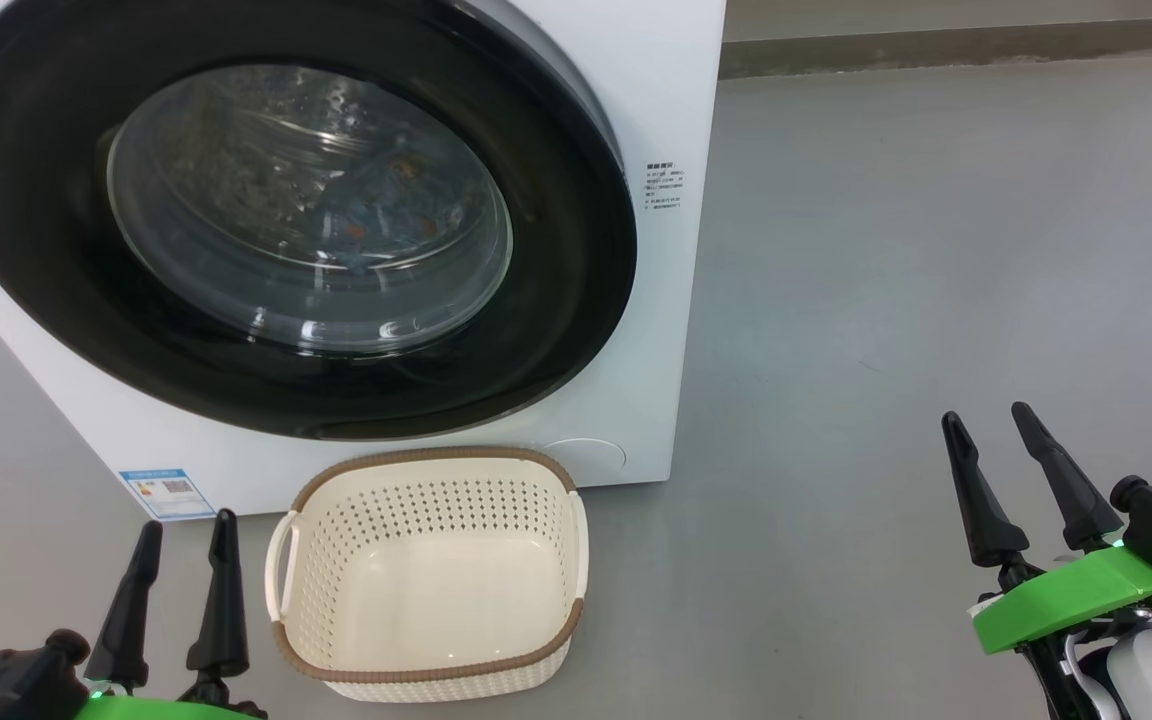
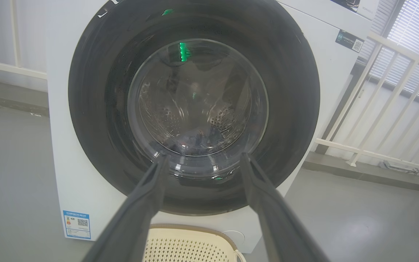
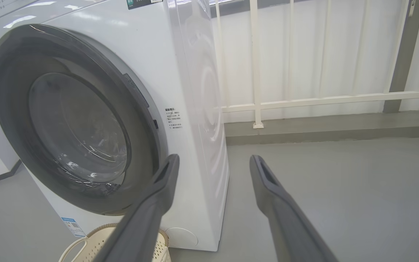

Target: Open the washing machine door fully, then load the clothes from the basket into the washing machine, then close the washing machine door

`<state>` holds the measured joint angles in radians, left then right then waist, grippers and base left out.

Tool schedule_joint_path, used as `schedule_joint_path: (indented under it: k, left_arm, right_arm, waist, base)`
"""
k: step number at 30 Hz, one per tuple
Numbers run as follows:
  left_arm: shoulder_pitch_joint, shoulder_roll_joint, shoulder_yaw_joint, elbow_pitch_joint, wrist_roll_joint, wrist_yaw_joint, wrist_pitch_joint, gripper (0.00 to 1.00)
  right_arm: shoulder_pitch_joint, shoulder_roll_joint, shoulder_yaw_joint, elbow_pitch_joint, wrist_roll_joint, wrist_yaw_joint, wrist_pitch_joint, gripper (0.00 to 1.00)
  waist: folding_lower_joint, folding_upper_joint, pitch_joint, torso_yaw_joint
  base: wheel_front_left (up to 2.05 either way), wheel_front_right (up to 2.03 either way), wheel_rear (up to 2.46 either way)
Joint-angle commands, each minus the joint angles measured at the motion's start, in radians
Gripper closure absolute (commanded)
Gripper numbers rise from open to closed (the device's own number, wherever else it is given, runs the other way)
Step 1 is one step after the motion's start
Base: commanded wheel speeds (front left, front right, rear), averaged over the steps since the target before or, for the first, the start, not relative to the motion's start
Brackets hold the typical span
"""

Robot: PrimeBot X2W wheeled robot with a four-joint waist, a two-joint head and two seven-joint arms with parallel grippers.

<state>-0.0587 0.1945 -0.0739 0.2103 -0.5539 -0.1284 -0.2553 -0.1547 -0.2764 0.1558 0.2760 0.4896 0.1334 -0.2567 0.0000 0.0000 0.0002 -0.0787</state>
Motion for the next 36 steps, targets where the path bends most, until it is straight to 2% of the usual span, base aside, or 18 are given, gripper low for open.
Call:
schedule_joint_path:
  k: [1,36]
  left_arm:
    - [-0.023,0.022,0.033,-0.031,0.001,-0.002,-0.006,0.0]
    - [-0.037,0.021,0.03,-0.011,-0.004,-0.002,-0.006,0.0]
  right_arm:
    - [-0.006,-0.016,0.01,-0.023,-0.016,-0.003,-0.005,0.0]
    - [-0.022,-0.023,0.017,0.005,0.018,-0.003,-0.005,0.0]
  waist:
    - [0.0,0.0,-0.001,0.0]
    - [0.0,0.0,0.01,0.013]
  base:
    - [0.0,0.0,0.0]
    - [0.0,0.0,0.0]
